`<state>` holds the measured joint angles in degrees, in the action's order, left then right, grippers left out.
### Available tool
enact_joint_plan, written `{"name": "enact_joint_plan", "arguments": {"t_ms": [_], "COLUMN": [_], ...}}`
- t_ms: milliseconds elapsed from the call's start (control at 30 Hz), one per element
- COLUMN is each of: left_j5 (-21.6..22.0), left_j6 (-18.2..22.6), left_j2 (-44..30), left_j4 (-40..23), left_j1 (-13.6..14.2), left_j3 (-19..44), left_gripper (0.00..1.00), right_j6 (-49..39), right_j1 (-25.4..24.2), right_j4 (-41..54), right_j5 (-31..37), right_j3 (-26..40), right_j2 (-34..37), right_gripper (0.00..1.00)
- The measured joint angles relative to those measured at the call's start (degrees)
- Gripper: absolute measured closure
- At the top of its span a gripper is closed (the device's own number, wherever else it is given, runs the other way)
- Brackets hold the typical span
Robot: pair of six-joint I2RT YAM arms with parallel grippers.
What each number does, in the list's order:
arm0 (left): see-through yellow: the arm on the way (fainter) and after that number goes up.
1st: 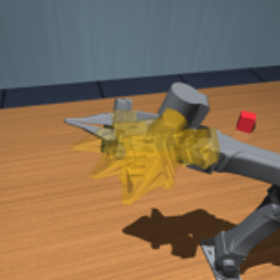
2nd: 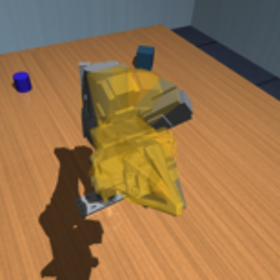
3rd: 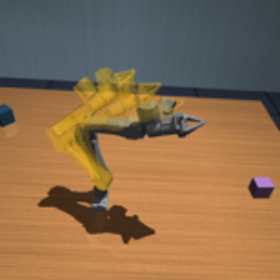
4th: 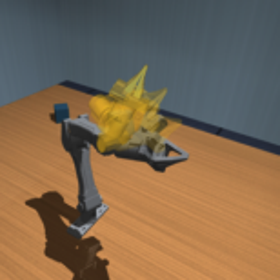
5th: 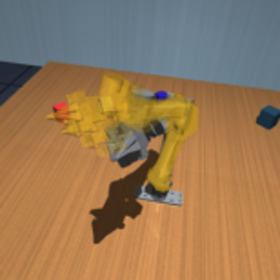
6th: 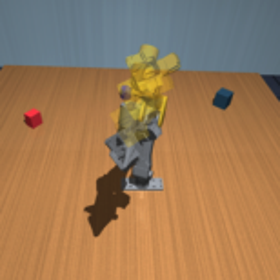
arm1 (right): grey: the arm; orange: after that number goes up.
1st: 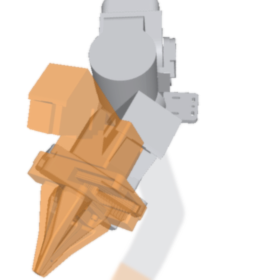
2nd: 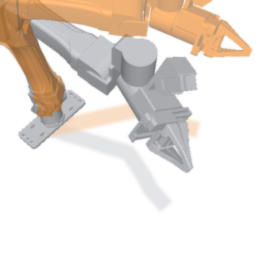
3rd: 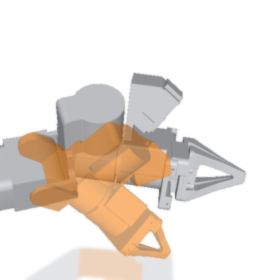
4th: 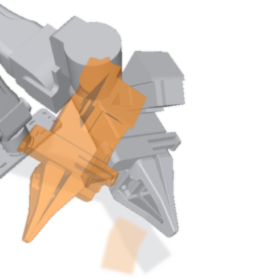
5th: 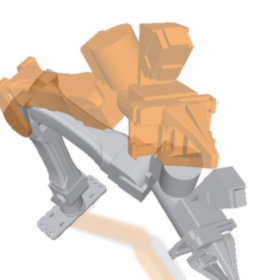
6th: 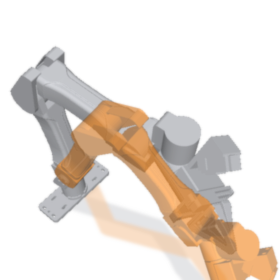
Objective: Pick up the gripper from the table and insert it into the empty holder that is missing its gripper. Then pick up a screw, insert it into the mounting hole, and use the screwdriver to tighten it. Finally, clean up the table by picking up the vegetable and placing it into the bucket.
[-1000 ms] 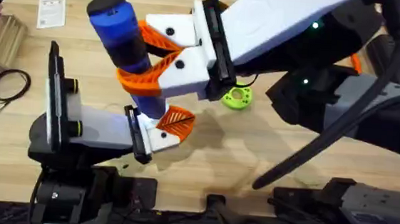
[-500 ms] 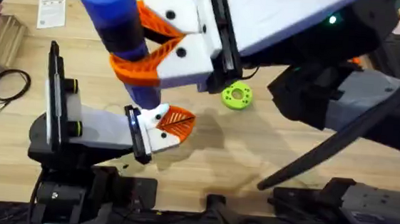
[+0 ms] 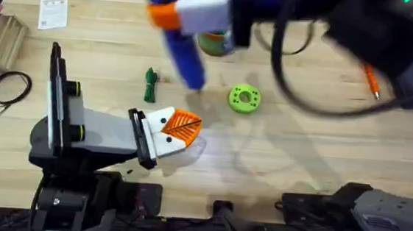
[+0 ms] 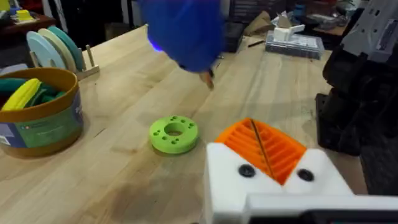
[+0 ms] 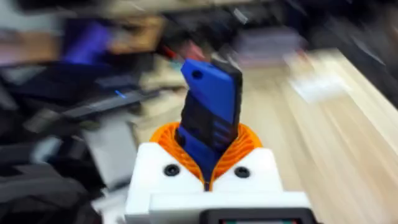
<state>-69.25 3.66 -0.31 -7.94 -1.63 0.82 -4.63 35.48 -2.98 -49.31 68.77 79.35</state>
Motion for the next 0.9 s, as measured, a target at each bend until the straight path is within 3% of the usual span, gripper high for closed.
{"name": "enact_joint_plan", "arguments": {"t_ms": [100,200,533,700,900], "left_j5": [0.00,0.00,0.00,0.00,0.00], "left_j6": [0.00,0.00,0.01,0.00,0.02], "left_j2": [-0.01,0.01,-0.01,-0.01,0.01], "left_j4": [0.00,0.00,0.00,0.00,0.00], "left_j1": [0.00,0.00,0.00,0.00,0.00], "left_j3": [0.00,0.00,0.00,0.00,0.00], "left_gripper": [0.991,0.991,0.991,0.991,0.991], "right_j6": [-6.79,-13.29,-33.18,-42.90,-48.15], "right_j1": [-4.89,-10.59,-28.15,-31.34,-31.53], "right_j4": [16.70,25.24,49.88,55.94,55.08], "right_j5": [5.69,10.12,28.53,35.26,42.30], "right_j3": [6.67,10.20,10.99,11.00,11.00], "right_j2": [0.00,-0.01,2.08,9.17,21.50], "right_gripper": [0.977,0.977,0.977,0.977,0.977]}}
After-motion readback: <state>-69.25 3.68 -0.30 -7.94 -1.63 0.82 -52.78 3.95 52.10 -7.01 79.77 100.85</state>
